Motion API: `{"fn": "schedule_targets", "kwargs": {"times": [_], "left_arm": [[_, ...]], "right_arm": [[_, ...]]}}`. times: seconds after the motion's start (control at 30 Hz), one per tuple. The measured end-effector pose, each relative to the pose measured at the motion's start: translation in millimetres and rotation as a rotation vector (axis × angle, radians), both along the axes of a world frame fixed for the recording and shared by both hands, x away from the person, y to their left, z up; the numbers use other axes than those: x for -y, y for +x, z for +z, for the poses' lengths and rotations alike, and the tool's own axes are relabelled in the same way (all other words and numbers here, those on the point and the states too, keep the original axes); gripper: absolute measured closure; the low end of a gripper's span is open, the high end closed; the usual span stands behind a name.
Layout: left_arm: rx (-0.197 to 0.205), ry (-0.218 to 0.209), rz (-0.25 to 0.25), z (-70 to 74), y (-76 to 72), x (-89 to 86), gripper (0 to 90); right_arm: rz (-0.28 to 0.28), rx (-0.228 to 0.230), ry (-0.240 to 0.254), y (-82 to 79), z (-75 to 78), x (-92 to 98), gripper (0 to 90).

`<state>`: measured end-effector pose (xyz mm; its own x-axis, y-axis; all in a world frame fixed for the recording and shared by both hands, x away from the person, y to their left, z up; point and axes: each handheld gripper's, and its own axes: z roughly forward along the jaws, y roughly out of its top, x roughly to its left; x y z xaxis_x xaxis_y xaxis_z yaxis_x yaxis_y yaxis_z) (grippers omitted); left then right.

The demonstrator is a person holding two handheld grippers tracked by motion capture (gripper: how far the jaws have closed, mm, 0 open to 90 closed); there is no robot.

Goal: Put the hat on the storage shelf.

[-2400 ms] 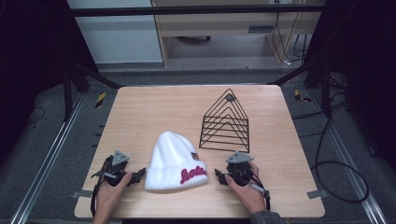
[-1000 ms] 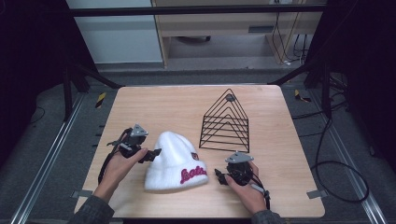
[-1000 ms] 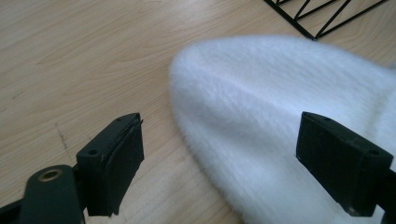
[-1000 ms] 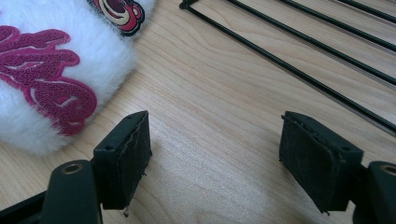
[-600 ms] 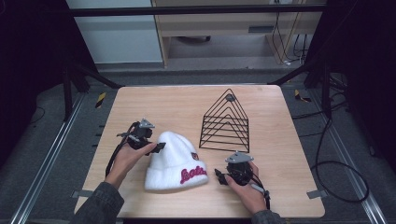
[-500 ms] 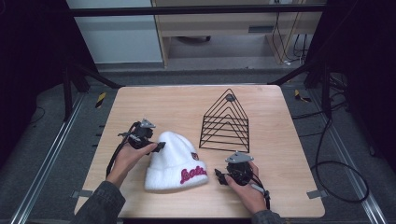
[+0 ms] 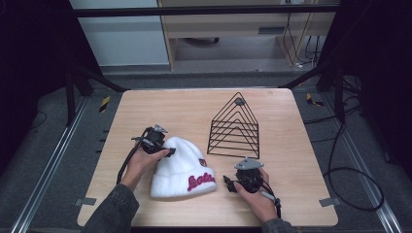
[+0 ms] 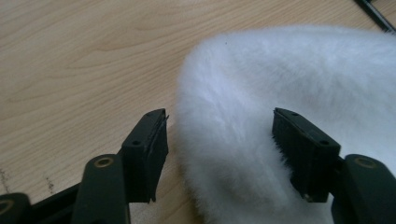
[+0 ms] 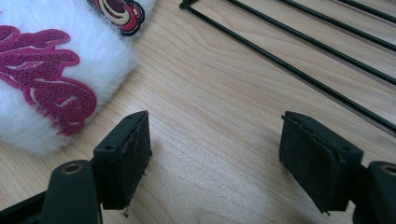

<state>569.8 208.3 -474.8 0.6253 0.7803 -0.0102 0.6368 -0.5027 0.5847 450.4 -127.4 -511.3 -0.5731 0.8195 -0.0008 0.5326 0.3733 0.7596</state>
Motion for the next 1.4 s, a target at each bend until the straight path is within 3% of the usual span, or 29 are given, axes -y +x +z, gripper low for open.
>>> {"fn": "schedule_targets", "kwargs": {"times": [0.27,0.37,0.47,0.53,0.77,1.03,1.17,1.33,1.4], "left_arm": [[-0.019,-0.001,-0.023,-0.6,-1.6,2.7,62.9],[-0.021,-0.006,-0.005,0.5,-2.8,2.6,72.8],[0.0,-0.014,0.006,3.1,-8.4,3.8,80.9],[0.013,-0.023,0.007,6.8,-12.3,3.3,81.5],[0.103,-0.072,-0.026,37.4,-34.4,0.0,82.6],[0.253,-0.117,-0.103,83.0,-75.4,6.6,82.9],[0.317,-0.087,-0.143,96.9,-90.7,15.1,82.9],[0.351,-0.106,-0.169,111.9,-101.4,18.9,83.0],[0.354,-0.091,-0.193,119.9,-103.6,20.5,83.1]], "right_arm": [[0.0,0.0,0.0,0.0,0.0,0.0,25.0],[0.001,0.0,0.0,0.0,0.0,0.0,25.0],[0.0,0.0,0.0,0.0,0.0,0.0,25.0],[0.0,0.0,0.0,0.0,0.0,0.0,25.0],[0.001,0.0,-0.001,0.0,0.0,0.1,25.0],[0.0,0.0,-0.001,0.0,0.0,0.0,25.0],[0.0,0.0,-0.001,-0.1,0.0,0.0,25.0],[0.002,0.001,-0.001,-0.1,0.1,0.0,25.0],[0.001,0.0,-0.001,-0.1,0.1,0.0,25.0]]}}
